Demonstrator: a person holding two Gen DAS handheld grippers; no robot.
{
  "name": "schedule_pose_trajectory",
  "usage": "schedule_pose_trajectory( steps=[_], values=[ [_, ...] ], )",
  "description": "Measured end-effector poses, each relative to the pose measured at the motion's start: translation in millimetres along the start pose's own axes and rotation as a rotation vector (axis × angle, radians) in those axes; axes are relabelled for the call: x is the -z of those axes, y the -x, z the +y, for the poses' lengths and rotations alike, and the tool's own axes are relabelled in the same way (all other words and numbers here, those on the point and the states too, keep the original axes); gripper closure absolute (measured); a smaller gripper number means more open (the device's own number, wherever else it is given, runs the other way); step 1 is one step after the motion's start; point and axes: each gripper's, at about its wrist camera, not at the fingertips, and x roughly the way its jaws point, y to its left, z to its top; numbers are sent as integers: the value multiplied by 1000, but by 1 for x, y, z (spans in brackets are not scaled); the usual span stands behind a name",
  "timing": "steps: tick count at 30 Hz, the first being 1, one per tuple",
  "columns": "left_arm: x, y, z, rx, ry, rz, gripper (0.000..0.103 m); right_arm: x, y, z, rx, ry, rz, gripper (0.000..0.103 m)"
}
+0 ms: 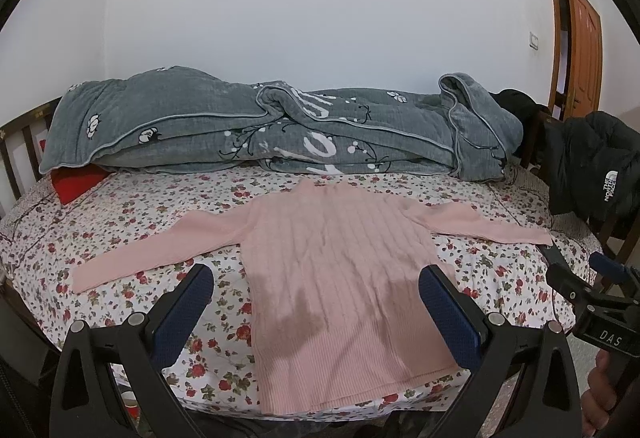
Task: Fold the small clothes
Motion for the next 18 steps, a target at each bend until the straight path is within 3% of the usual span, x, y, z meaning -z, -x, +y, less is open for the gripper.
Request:
schedule_pose_trajectory(
  steps=[18],
  values=[
    [0,1,2,2,2,-4,0,0,2,3,0,0,-1,0]
  ],
)
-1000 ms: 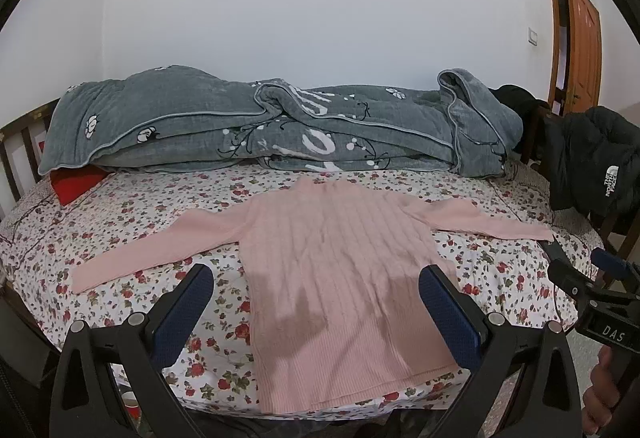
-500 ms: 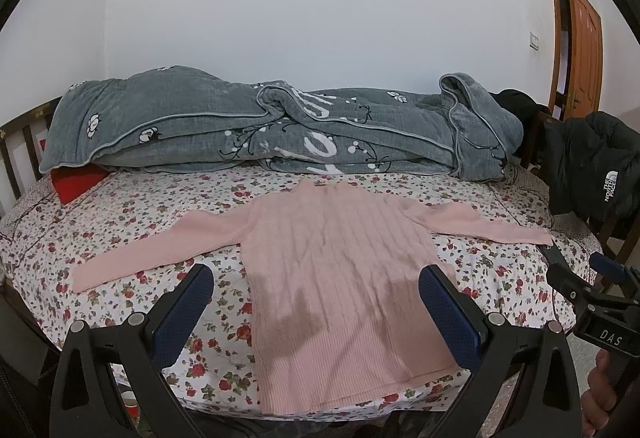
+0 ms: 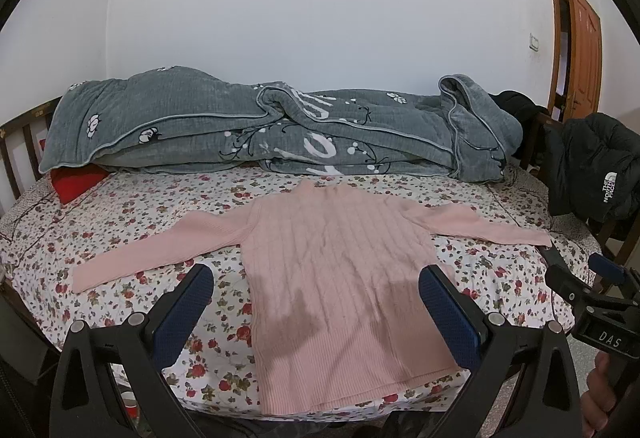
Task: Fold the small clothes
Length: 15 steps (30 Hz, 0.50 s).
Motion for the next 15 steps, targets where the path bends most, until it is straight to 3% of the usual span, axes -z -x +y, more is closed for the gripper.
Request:
schedule_pose_trajectory(
  steps=[15],
  values=[
    [-1,-7,9,-40,11,-11,0,-1,3,6,7,16,-10,0]
  ],
)
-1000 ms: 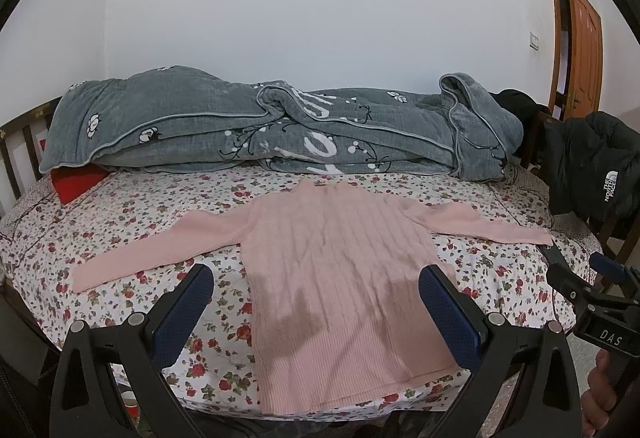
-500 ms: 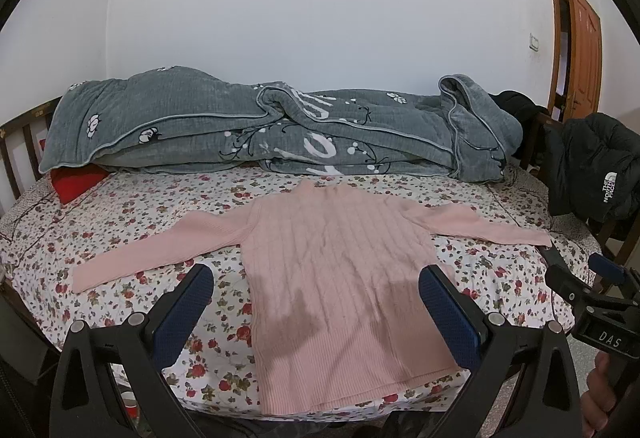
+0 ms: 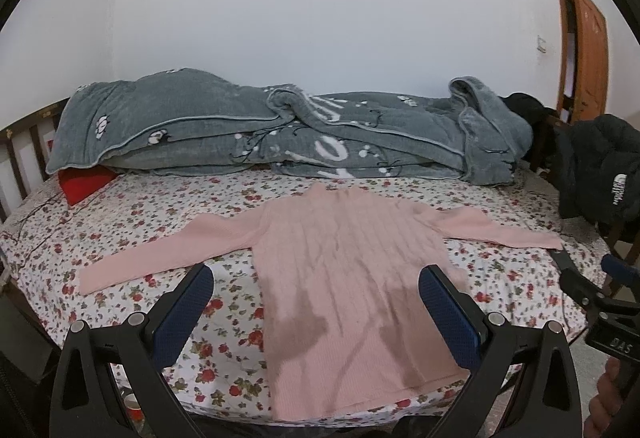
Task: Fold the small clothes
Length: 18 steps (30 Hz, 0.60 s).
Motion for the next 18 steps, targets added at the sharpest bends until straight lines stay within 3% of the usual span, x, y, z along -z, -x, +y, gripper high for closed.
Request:
schedule_pose_trajectory(
  steps=[11,18],
  values=[
    [31,-40,35,-32,0,35,0,10,-31,23,-14,44,36,0],
    [61,-88,99,-74,86,82,0,23,-73,54,-48,90,69,0]
  ],
)
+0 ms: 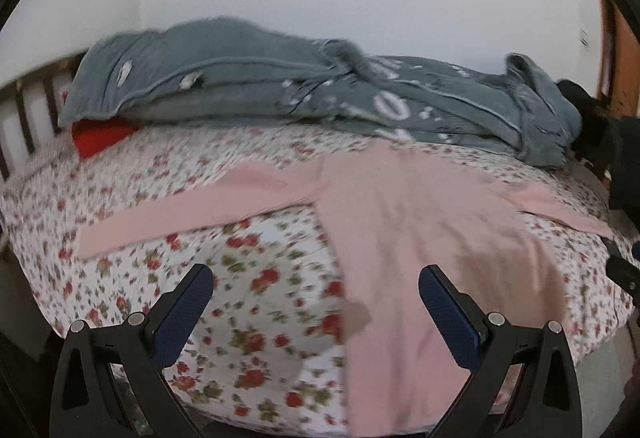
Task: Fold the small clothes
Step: 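Reach the left tool to a sweater sleeve cuff and close on it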
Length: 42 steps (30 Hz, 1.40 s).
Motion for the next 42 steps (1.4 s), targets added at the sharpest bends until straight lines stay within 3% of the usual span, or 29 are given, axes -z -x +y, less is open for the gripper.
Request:
schedule_pose_trajectory(
  steps=[8,14,18,21,27,29,33,38,42],
  values=[
    [2,-62,114,-87,159,90,1,11,-40,31,12,74,-4,0],
    [10,-82,206,-166,344,80,2,4,-55,40,3,86,-21,0],
    [20,-93,261,-166,511,72,3,-6,-66,37,-36,65,-20,0],
    [26,-107,285,-135,616,96,11,-14,-75,34,-66,33,-18,0],
    [28,-119,303,-150,672,88,33,-25,-98,30,-132,-29,18,0],
    [26,-120,304,-177,677,87,47,-26,-105,29,-132,-39,31,0],
    [16,-121,305,-213,660,112,94,-25,-114,24,-140,-60,48,0],
    [-26,-101,277,-209,599,47,95,-26,-118,10,-148,-69,50,0],
    [-86,-79,221,-148,497,-30,95,-30,-111,-11,-144,-85,34,0]
  ],
)
